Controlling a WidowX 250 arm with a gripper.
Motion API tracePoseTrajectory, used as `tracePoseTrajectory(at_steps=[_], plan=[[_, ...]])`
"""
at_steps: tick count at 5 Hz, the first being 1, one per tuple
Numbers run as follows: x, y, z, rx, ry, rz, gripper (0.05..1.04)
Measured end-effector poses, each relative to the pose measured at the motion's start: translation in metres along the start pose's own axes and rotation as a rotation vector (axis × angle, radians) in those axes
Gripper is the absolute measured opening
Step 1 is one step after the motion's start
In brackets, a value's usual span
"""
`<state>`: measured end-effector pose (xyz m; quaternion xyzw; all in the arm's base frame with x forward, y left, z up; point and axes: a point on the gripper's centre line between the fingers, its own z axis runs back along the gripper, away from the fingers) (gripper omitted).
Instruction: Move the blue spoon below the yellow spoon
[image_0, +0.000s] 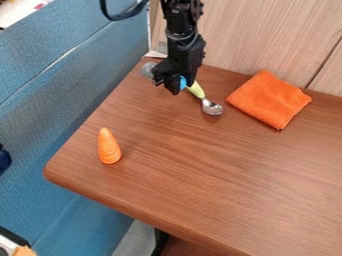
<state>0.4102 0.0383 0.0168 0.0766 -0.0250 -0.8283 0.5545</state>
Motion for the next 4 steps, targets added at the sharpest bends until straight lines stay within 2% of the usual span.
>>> tracePoseTrajectory(at_steps=[2, 3, 4], plan=[[-0.01, 0.005, -0.035, -0.068, 0.024, -0.004, 0.44], [-0.012, 0.006, -0.038, -0.075, 0.032, -0.01, 0.439], [-0.009, 0.007, -0.038, -0.08, 0.04, -0.002, 0.496]])
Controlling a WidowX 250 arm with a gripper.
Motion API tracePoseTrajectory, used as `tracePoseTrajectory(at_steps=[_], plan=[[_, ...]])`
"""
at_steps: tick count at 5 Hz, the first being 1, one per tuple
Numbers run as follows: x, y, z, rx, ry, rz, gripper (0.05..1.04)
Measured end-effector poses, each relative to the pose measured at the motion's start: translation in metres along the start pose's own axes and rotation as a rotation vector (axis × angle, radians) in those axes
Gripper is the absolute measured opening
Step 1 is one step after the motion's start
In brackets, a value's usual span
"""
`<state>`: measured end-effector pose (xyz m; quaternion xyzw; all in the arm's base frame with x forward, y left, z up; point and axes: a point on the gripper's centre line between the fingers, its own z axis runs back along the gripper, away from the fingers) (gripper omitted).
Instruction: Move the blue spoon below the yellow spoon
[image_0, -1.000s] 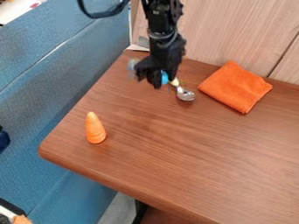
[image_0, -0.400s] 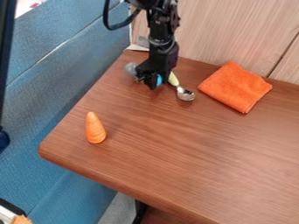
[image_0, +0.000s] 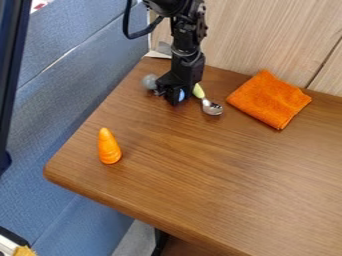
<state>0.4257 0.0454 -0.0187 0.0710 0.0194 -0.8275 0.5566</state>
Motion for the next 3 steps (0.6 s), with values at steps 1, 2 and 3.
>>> tracePoseTrajectory(at_steps=[1, 2, 3], plan=[[0.0029, -0.0024, -0.0008, -0.013, -0.012, 0.0, 0.801], [0.006, -0.0058, -0.0009, -0.016, -0.022, 0.006, 0.999], [0.0098, -0.0089, 0.0009, -0.013, -0.036, 0.001, 1.003]])
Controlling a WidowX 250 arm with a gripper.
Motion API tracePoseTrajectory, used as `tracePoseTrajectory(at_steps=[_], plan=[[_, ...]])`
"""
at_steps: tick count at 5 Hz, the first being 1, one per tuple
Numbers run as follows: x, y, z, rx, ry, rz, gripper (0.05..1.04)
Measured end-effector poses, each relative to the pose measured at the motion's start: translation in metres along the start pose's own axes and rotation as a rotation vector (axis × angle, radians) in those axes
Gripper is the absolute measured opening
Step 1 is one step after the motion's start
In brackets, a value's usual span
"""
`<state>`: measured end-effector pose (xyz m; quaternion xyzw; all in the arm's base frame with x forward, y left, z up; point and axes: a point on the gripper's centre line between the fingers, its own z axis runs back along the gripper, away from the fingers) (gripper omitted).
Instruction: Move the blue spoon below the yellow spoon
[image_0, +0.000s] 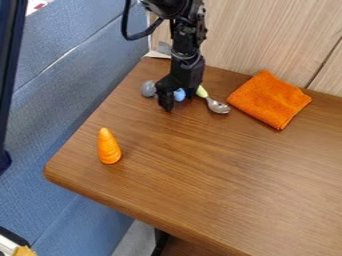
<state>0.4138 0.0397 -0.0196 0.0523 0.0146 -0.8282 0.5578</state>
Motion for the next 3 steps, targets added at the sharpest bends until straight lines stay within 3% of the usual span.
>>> tracePoseTrajectory(at_steps=[1, 2, 3], plan=[[0.001, -0.002, 0.011, 0.013, -0.017, -0.01, 0.999], [-0.008, -0.004, 0.048, 0.081, 0.005, 0.002, 0.999], [-0.01, -0.01, 0.065, 0.102, 0.018, -0.028, 0.999]])
